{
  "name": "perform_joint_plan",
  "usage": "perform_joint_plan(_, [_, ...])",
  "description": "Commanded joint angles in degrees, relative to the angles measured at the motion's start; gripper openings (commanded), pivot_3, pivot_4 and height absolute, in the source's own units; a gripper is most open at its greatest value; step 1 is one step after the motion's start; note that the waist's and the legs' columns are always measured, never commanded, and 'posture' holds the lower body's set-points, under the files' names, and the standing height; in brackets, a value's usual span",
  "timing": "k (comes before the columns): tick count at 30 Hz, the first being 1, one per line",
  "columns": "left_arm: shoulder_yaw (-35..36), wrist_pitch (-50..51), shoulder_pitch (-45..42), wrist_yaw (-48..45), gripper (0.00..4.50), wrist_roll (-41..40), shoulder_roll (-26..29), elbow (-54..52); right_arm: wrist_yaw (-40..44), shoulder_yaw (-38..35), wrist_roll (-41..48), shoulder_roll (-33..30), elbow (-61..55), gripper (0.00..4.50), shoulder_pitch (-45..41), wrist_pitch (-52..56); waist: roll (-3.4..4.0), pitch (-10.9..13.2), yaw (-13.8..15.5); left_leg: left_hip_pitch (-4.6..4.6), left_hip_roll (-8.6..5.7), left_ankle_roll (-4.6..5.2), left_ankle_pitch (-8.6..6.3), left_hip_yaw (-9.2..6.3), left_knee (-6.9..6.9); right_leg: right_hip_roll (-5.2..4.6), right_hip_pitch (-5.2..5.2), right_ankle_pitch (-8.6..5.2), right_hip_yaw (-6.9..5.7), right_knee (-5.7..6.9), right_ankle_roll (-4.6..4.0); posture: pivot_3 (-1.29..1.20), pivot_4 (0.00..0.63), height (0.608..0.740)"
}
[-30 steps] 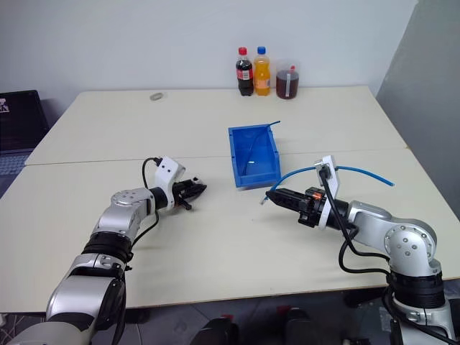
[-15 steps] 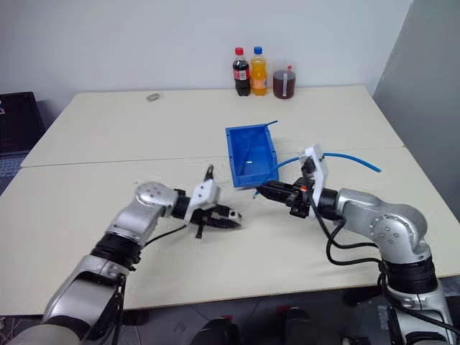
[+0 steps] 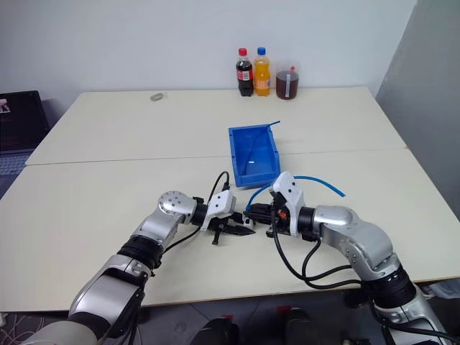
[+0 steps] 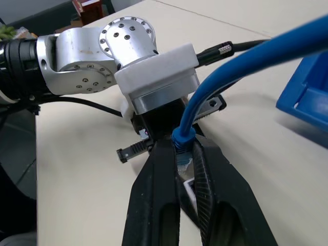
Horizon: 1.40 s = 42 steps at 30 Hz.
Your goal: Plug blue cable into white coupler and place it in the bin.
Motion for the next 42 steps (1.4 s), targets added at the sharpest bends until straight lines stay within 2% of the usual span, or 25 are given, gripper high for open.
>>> perform_joint_plan(1, [0.55,-0.49,0.82,-0.9,0.79,-0.55,0.03,-1.52,2.31,0.3,-3.57,0.8,1.81,0.13,-0.16,-3.97,0.0,0.0,-0.03,0.0,0.0,0.0,0.0,0.0,0.0,0.0,0.0,0.0,0.0,0.0,0.0,0.0,0.15,0.74])
perform_joint_plan(23, [1.42,1.16,2.61,0.59,0.79,-0.99,0.32,-5.26,9.82,3.81,-14.33,4.14,7.95,0.13,1.08,-10.76,0.0,0.0,-0.15,0.04,0.01,-0.02,0.01,0.0,0.0,0.01,-0.01,0.0,0.02,0.04,-0.01,0.0,0.15,0.74])
perform_joint_plan(32, [1.61,2.93,3.21,0.57,0.79,-1.35,0.8,-7.63,8.41,5.0,-21.39,4.21,12.58,0.13,-0.13,-14.35,-0.01,-0.02,-0.21,0.11,0.01,-0.02,0.01,0.02,0.0,0.01,0.01,0.0,0.04,0.08,-0.01,0.0,0.15,0.74])
perform_joint_plan(42, [1.72,4.02,2.46,0.99,0.79,-1.45,0.67,-8.34,10.89,6.81,-22.7,5.09,15.04,0.13,-1.43,-14.15,0.0,-0.02,-0.32,0.17,0.04,-0.02,0.01,0.01,0.0,0.06,0.01,0.0,0.05,0.19,-0.01,0.0,0.15,0.74])
